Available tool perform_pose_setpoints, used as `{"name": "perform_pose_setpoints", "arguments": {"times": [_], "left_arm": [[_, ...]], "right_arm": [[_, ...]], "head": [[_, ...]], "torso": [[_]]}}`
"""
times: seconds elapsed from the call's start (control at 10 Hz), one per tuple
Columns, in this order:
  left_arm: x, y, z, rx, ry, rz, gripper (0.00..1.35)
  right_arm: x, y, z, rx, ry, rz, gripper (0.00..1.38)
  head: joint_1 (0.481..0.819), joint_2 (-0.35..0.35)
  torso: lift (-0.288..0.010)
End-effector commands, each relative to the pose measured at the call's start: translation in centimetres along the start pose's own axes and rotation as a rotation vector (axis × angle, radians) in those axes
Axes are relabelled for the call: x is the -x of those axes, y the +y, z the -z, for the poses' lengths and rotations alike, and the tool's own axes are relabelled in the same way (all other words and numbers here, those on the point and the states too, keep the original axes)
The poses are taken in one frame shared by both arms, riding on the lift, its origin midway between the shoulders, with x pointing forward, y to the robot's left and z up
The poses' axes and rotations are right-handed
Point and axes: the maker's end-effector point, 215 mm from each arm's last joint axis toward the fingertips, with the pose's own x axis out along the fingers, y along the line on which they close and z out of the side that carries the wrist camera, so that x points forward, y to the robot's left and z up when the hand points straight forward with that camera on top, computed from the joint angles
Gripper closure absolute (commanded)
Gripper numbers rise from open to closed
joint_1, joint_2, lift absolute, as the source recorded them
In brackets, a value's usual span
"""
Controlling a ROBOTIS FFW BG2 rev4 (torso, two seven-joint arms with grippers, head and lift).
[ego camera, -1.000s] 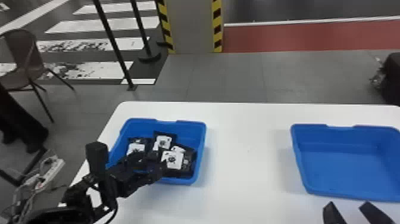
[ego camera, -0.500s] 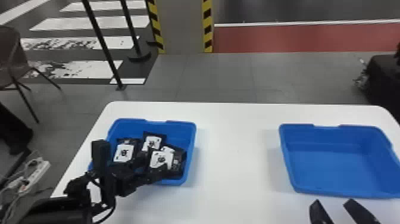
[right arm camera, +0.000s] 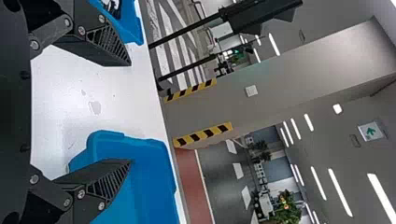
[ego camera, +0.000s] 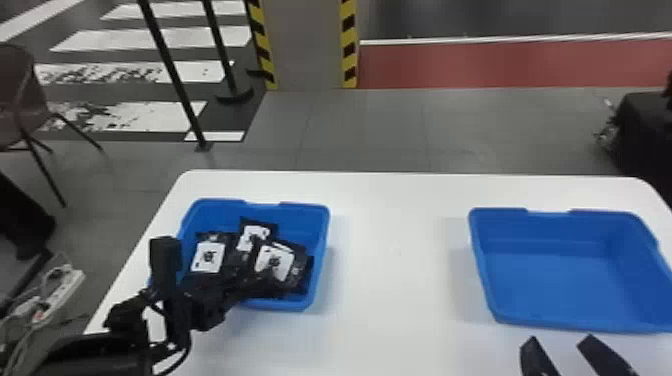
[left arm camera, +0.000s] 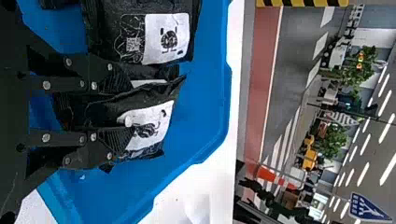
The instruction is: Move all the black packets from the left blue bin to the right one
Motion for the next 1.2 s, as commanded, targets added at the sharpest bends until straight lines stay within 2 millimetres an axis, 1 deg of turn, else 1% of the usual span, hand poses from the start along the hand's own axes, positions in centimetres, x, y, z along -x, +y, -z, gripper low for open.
{"name": "perform_pose_setpoints", "arguments": {"times": [0.0,0.1,0.2,0.4,0.5,0.6,0.7,0.8,1.0,1.1], "left_arm": [[0.3,0.1,-1.3,-0.034,-0.048,-0.006,1.19],[0.4,-0.2,-2.0,-0.049,-0.073,-0.001,1.19],[0.9,-1.0,-2.4,-0.036,-0.096,0.017,1.19],[3.8,-3.2,-4.0,-0.012,-0.141,0.044,1.19],[4.9,-5.2,-4.4,0.028,-0.169,0.089,1.19],[5.4,-7.0,-4.8,0.056,-0.191,0.14,1.19],[6.1,-8.2,-5.4,0.053,-0.195,0.157,1.19],[6.4,-9.2,-5.8,0.056,-0.202,0.175,1.19],[5.0,-13.0,-6.5,0.086,-0.217,0.266,1.19],[4.0,-14.6,-7.2,0.086,-0.223,0.306,1.19]], "right_arm": [[0.0,0.0,0.0,0.0,-0.001,-0.001,0.31],[-0.1,0.0,-0.1,0.001,-0.003,0.0,0.31],[-0.1,0.1,-0.1,0.0,-0.003,-0.001,0.31],[-0.1,0.1,-0.1,-0.003,-0.004,-0.002,0.31],[-0.3,0.4,-0.2,-0.014,-0.009,-0.013,0.31],[-0.8,0.8,-0.5,-0.016,-0.02,-0.039,0.31],[-1.6,1.5,-0.7,-0.033,-0.035,-0.074,0.31],[-2.4,2.2,-0.4,-0.051,-0.042,-0.117,0.31],[-4.3,4.8,0.3,-0.104,-0.022,-0.226,0.31],[-5.2,6.2,0.7,-0.128,-0.002,-0.297,0.31]], "head": [[0.695,0.131],[0.695,0.136],[0.695,0.135],[0.695,0.127],[0.695,0.123],[0.695,0.119],[0.695,0.109],[0.695,0.105],[0.695,0.105],[0.695,0.099]], "torso": [[-0.11],[-0.11],[-0.11],[-0.11],[-0.11],[-0.11],[-0.11],[-0.11],[-0.11],[-0.11]]}}
